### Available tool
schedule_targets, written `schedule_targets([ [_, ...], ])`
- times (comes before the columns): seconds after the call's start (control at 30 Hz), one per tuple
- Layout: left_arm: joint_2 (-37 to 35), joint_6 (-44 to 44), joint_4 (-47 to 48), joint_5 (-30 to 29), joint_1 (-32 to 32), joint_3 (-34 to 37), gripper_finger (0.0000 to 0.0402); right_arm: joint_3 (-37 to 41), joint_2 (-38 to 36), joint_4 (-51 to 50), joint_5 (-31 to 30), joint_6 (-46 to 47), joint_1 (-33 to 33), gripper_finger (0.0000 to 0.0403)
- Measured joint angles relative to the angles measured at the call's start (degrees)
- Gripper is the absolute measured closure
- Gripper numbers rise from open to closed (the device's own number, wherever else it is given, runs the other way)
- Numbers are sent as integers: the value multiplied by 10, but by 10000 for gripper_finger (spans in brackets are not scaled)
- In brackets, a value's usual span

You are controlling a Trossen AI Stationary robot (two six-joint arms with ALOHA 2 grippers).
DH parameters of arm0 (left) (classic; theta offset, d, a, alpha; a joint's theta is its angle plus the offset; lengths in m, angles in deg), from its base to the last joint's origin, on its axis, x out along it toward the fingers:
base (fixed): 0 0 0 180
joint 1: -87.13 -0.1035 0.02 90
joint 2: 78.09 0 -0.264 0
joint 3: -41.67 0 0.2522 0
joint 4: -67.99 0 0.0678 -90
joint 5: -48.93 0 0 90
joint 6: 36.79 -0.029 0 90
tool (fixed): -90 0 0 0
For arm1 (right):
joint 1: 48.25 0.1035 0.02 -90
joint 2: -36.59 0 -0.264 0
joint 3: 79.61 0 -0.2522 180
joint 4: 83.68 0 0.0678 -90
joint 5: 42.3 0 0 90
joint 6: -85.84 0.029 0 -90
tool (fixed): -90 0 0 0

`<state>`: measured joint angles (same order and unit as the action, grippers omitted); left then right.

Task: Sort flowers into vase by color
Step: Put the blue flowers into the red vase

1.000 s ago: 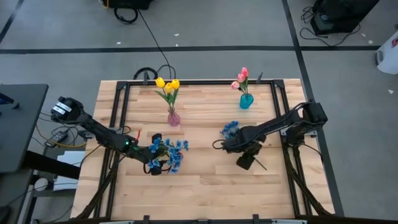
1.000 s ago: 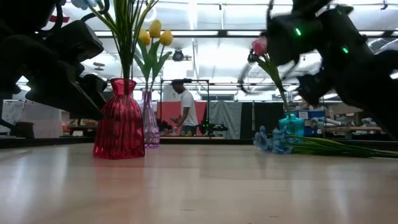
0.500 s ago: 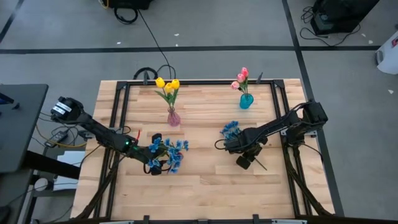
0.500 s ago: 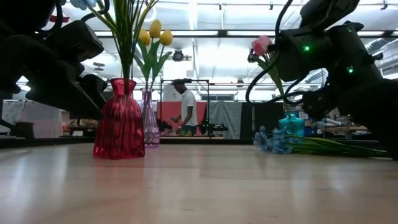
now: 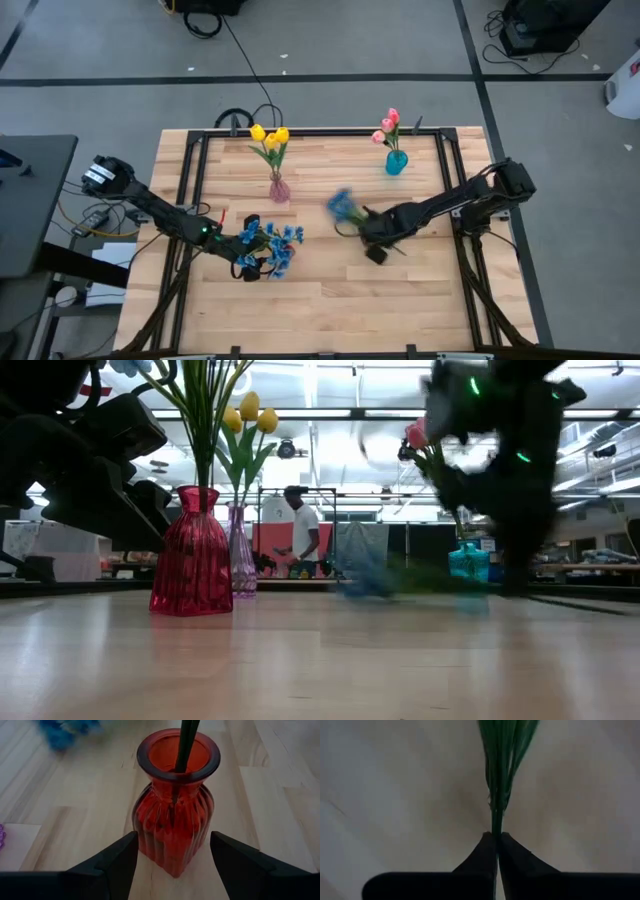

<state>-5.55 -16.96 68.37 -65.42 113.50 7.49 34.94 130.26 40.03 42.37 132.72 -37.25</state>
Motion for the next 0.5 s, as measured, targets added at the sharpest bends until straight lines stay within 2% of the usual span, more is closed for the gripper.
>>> schedule_targets([
  [0.07,0,0,0,0,0,0,147,1,-28,61,-40,-28,2,387],
  [0.23,0,0,2,7,0,0,147,1,-62,241,-97,-122,1,389],
  [0.37,0,0,0,7,3,0,147,1,-62,383,-164,-215,3,390],
  [0.5,0,0,0,7,3,0,147,7,-41,535,-201,-300,1,390],
])
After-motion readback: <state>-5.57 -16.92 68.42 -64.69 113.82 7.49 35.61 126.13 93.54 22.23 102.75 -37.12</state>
